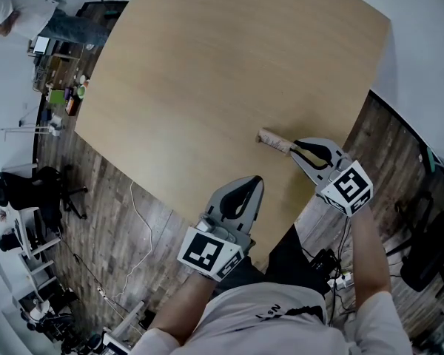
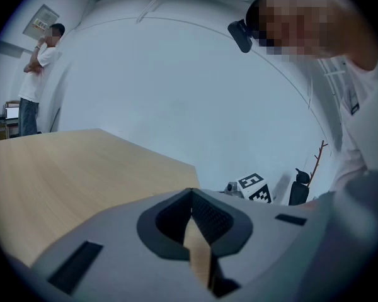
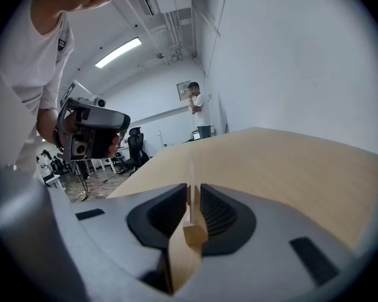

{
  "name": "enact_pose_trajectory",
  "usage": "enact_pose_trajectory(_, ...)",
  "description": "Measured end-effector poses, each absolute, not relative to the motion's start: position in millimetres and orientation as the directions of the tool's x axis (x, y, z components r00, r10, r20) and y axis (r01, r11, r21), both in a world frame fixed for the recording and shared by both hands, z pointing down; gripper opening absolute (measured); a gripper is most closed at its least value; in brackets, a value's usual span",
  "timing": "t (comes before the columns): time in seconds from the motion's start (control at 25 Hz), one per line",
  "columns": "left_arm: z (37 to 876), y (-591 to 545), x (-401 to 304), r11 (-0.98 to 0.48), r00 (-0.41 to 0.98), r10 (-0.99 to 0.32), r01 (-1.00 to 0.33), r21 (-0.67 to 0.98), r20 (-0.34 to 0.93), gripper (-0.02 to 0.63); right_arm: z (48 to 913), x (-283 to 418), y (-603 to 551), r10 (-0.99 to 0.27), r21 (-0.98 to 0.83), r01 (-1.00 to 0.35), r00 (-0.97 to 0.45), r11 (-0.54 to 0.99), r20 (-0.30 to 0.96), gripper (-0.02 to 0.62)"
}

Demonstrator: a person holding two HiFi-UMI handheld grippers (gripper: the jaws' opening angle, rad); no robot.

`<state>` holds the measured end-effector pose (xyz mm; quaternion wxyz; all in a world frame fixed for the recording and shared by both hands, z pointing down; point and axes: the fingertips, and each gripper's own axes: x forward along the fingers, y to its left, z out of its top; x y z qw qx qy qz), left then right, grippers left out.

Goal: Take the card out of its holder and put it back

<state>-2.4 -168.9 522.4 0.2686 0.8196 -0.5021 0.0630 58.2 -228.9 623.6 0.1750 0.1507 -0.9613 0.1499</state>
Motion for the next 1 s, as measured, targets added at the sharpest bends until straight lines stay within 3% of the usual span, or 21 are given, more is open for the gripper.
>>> enact_pose_trajectory(0.32, 498.7, -152.1, -2.8, -0.416, 0.536, -0.776, -0.831, 0.369, 0.333, 0.013, 585.2, 74.4, -215.8, -0.401, -0.189, -0.503, -0.822, 0.843, 0.404, 0.061)
enact_pose_trajectory(1.0, 425.7, -90.3, -16.4, -0.577, 0.657, -0.705, -0.751, 0.322, 0.267, 0.013, 451.7, 56.4, -121.7, -0.704, -0.172, -0.76, -0.647, 0.627, 0.294, 0.026)
